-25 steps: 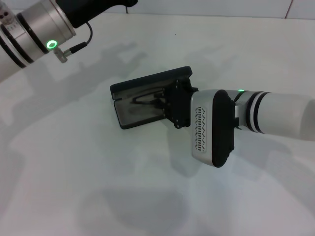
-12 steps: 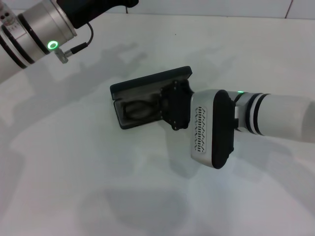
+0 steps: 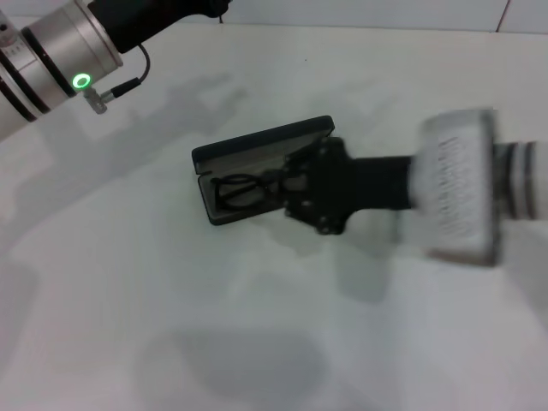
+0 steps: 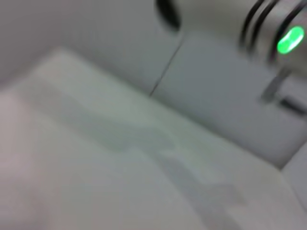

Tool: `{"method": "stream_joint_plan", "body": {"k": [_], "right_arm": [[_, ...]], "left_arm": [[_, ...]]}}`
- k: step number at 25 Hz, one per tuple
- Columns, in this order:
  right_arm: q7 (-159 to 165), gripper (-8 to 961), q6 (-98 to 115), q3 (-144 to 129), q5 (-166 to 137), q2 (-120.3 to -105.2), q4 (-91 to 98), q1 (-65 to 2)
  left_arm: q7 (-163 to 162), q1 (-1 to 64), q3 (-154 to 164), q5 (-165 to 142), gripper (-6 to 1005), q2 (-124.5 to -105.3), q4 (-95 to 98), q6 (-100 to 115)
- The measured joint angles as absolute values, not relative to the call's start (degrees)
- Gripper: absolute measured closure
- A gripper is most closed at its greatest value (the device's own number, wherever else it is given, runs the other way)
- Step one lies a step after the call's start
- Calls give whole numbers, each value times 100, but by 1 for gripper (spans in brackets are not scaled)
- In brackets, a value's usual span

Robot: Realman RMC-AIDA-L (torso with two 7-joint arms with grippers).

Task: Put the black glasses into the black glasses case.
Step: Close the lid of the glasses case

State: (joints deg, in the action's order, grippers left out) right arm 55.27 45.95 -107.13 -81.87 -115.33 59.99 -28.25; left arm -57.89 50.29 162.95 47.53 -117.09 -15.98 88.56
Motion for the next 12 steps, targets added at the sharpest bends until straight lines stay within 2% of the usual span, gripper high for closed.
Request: {"method": "stream_joint_plan", "body": {"k": [8, 12], "right_arm": [[6216, 741, 8365, -7132, -8878, -11473, 5277, -2805], [6246, 730, 8984, -5840, -8992, -11389, 4739, -2863]], "left_arm": [[-5833, 5211, 16304, 4422, 543, -11714, -1600, 8082], [-5915, 5229, 16304, 4101, 543, -11679, -1603, 7652]]}}
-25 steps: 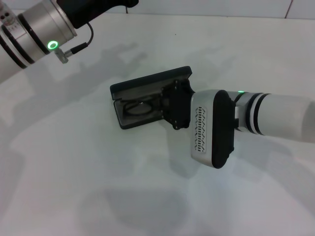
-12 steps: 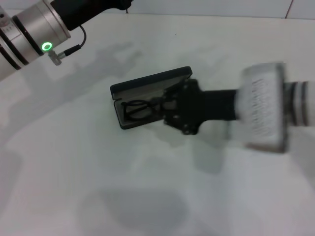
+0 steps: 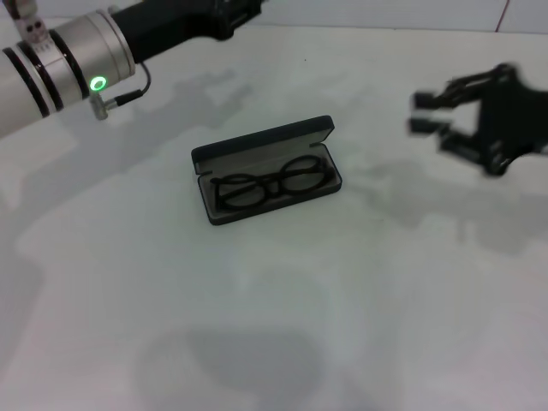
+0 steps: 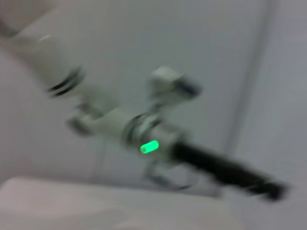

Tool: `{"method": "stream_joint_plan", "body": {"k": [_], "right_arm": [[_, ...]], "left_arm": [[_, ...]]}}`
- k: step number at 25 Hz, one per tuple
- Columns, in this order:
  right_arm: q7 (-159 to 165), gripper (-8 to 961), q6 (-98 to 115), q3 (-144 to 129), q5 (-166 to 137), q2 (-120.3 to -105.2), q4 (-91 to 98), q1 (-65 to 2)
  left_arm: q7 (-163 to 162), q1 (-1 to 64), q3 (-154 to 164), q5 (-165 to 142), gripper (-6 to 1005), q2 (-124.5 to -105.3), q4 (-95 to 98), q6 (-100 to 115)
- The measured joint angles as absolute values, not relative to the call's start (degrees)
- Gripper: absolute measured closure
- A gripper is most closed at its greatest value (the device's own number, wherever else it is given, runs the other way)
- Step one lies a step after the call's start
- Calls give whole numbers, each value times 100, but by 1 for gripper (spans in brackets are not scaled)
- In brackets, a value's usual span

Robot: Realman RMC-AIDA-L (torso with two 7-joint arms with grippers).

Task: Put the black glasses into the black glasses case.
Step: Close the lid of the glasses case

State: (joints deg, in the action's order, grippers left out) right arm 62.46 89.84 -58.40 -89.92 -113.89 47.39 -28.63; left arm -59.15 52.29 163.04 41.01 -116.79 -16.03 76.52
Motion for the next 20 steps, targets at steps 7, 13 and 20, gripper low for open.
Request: {"method": "stream_joint_plan", "body": {"k": [7, 13, 20], "right_arm": [[6222, 712, 8974, -4549, -8971, -11483, 4446, -2618], [6172, 366, 8827, -4520, -8972, -11540, 4488, -2616], [6114, 242, 8810, -4541, -8999, -11540, 4480, -2680]], "left_arm": [[-5958, 5352, 16303, 3147, 542, -11746, -1603, 6519], [-6035, 5469, 16304, 2468, 545, -11820, -1602, 6461], [-6008, 5457, 16303, 2145, 547, -11901, -1586, 6481]]}}
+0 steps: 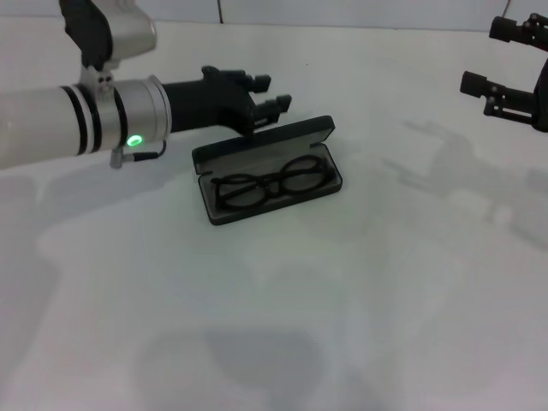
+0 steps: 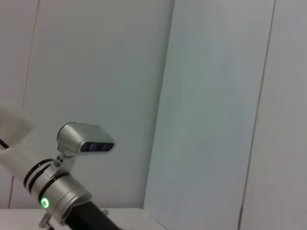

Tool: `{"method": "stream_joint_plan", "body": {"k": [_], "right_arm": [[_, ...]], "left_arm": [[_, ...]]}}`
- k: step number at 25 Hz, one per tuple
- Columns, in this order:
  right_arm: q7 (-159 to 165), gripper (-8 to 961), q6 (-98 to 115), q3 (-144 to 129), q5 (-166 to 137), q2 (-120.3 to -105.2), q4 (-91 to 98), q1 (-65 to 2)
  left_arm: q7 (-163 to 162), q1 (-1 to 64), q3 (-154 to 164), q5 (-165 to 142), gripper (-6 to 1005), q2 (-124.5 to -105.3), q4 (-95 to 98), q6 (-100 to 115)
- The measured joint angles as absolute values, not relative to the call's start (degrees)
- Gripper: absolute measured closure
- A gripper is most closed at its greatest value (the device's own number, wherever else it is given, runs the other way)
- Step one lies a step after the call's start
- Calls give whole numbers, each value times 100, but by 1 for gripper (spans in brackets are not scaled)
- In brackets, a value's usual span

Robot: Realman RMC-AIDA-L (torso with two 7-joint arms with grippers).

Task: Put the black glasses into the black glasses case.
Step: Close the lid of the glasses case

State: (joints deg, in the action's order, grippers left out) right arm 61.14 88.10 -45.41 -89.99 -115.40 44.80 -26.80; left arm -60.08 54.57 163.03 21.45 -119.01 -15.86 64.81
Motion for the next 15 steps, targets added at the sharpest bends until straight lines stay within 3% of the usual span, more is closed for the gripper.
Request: {"method": "stream_joint_plan", "body": {"k": [15], "right_arm": [[6033, 197, 8523, -4736, -9025, -11540, 4440, -2752]], "left_arm": [[-5495, 5112, 16305, 1851, 539, -11968, -1307, 6453]]}}
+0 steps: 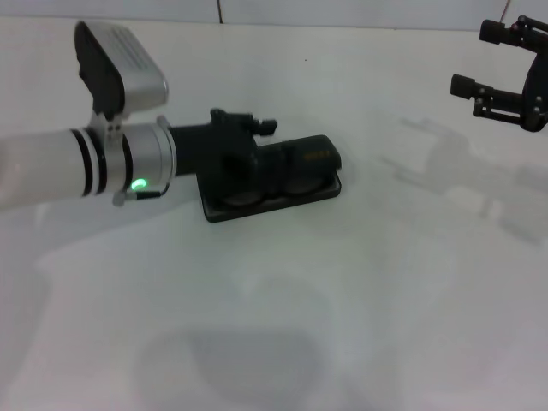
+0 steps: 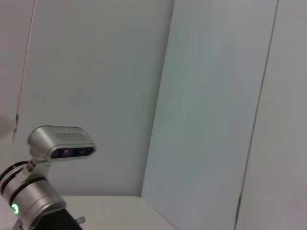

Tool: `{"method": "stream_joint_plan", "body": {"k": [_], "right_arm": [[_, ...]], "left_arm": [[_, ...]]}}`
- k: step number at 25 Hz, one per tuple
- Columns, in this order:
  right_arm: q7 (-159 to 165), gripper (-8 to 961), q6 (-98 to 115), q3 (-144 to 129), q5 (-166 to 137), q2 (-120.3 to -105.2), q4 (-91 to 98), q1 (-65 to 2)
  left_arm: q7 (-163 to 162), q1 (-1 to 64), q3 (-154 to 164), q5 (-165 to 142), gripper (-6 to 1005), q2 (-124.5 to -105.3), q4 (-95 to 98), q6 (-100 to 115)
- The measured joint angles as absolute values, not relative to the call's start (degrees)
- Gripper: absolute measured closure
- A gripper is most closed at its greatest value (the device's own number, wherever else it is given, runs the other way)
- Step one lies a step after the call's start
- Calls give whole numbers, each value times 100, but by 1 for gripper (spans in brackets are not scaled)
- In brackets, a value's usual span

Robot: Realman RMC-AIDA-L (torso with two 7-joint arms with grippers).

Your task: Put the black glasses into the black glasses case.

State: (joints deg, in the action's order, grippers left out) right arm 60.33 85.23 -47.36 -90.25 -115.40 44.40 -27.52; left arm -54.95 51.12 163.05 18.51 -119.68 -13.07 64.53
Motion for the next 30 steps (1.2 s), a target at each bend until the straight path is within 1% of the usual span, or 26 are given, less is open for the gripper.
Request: {"method": "stream_joint_plan", "body": {"k": [8, 11, 16, 20, 23, 27, 30], "right_arm": [[6033, 198, 8487, -4868, -9027, -11540, 4441, -2771], [6033, 197, 8618, -5127, -9026, -11533, 4483, -2779], [6034, 197, 8912, -5608, -9007, -11549, 4409, -2936], [6027, 194, 9097, -5860, -8947, -11599, 4060, -3215], [5917, 192, 9107, -6048, -8903, -11600, 3728, -3419], [5481, 191, 9103, -6087, -8700, -11620, 3232, -3617], [5184, 190, 9112, -6126, -8379, -11622, 3038, -3635]], "left_arm": [[-5023, 4960, 16302, 1867, 493, -11983, -1138, 6522], [-4921, 4926, 16300, 2056, 476, -11964, -1145, 7048], [-4870, 4843, 16294, 2204, 447, -11865, -1579, 8851], [-4818, 4533, 16291, 2574, 424, -11667, -1854, 10093], [-4638, 4249, 16292, 2838, 406, -11562, -1882, 10505], [-4129, 3915, 16294, 2971, 383, -11555, -1877, 10750], [-4042, 3734, 16295, 3107, 266, -11564, -1870, 10785]]}}
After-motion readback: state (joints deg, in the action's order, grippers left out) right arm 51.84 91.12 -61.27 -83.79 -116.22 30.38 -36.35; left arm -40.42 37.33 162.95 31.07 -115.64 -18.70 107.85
